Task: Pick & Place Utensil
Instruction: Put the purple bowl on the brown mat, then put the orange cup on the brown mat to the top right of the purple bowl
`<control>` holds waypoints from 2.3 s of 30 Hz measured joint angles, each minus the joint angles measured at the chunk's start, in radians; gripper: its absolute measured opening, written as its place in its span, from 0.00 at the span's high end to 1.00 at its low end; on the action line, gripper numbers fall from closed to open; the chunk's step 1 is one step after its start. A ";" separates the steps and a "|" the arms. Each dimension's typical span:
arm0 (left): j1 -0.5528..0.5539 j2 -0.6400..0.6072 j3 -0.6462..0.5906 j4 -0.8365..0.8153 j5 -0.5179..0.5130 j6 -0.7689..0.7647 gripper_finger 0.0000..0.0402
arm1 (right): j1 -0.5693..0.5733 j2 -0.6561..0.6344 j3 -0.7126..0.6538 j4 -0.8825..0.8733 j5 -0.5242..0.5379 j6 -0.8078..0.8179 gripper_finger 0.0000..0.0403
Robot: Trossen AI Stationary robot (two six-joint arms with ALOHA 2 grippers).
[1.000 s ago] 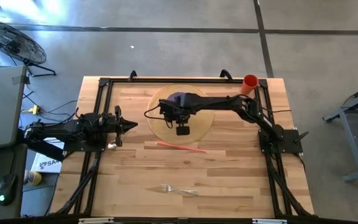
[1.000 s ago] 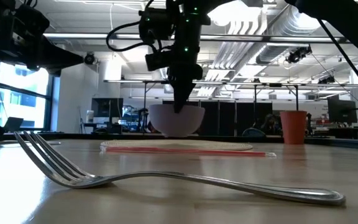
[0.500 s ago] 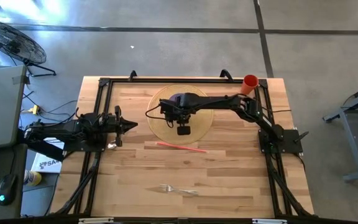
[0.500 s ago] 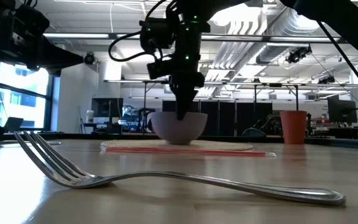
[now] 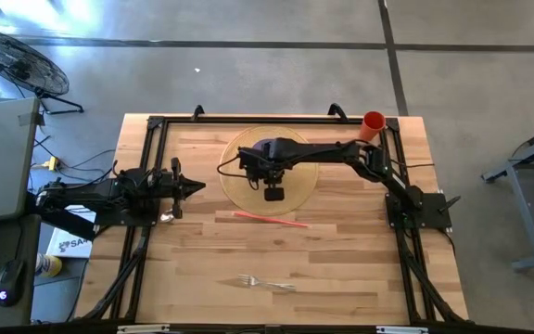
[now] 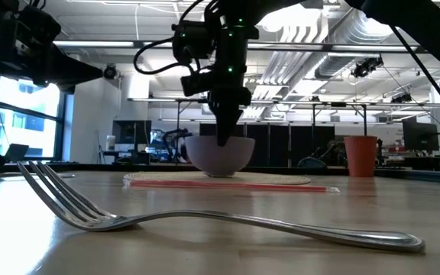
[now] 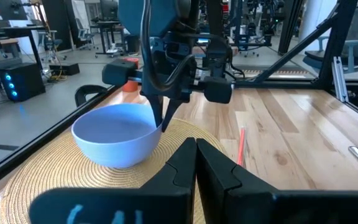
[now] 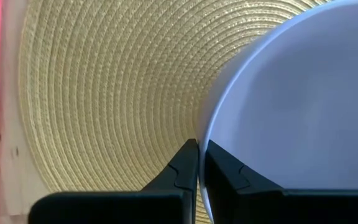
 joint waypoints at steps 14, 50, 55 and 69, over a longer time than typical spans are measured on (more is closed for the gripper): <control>0.000 0.000 0.000 0.000 0.000 0.000 0.98 | 0.002 -0.005 0.012 -0.001 0.009 0.071 0.66; 0.000 0.000 0.000 0.000 0.001 0.000 0.98 | -0.228 -1.062 -1.195 0.236 0.510 1.135 0.01; 0.000 0.000 0.000 0.000 0.001 0.000 0.98 | -0.347 -1.084 -1.342 0.397 0.528 1.193 0.01; 0.000 0.000 0.000 0.000 0.003 -0.026 0.98 | -0.558 -1.080 -1.529 0.878 0.613 1.099 0.01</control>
